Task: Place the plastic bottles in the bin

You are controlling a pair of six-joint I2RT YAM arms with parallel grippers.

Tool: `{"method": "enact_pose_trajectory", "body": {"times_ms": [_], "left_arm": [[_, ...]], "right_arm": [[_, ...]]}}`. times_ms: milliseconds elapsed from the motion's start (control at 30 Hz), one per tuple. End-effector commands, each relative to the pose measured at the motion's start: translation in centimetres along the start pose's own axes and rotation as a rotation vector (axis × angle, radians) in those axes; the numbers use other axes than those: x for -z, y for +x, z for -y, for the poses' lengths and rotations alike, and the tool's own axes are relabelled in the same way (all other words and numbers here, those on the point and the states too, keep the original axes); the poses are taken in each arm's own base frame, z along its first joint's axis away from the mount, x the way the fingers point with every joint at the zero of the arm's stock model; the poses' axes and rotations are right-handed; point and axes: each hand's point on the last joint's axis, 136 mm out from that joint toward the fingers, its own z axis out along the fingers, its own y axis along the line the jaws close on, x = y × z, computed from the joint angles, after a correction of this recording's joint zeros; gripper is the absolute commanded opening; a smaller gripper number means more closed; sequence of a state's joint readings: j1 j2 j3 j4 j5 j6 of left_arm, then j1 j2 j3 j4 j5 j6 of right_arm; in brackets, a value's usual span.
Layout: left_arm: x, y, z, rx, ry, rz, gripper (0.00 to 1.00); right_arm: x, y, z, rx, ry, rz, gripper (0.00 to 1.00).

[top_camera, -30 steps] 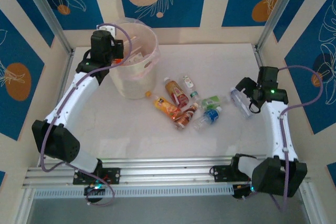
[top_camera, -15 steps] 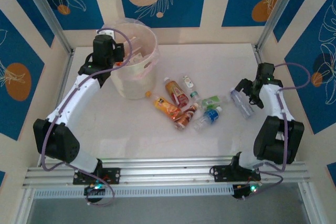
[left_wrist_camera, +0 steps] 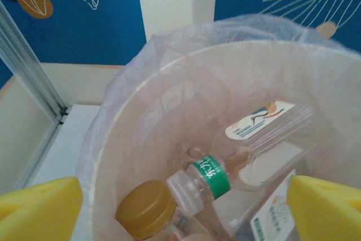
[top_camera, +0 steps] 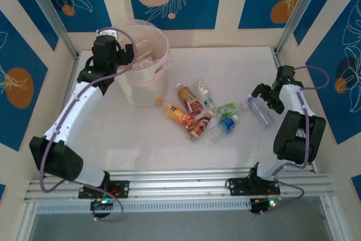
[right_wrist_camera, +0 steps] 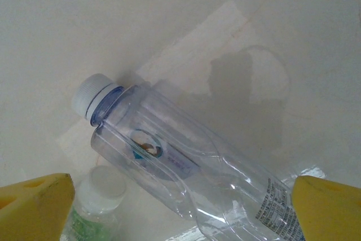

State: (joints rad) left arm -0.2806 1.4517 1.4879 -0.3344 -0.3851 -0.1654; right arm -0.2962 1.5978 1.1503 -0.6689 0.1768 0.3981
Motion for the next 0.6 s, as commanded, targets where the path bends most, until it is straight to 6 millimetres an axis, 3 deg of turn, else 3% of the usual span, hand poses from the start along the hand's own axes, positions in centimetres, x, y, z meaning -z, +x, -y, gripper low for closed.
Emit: {"method": "enact_pose_trajectory", "body": {"times_ms": [0,267,567], "left_arm": [[2.3,-2.1,-0.2,0.04,0.045,0.014,1.0],[4.9,-2.5,2.1,0.102,0.217,-0.023,1.0],[7.6,-2.6,3.8,0.155,0.36,-0.031,1.0]], "right_arm": [[0.3,-0.2,-0.6,0.018,-0.033,-0.02,0.99],[-1.0,0.9,-0.1,0.011,-0.025,-0.087,1.0],[-1.8,1.8,0.2,-0.002,-0.013,-0.137,0.91]]}}
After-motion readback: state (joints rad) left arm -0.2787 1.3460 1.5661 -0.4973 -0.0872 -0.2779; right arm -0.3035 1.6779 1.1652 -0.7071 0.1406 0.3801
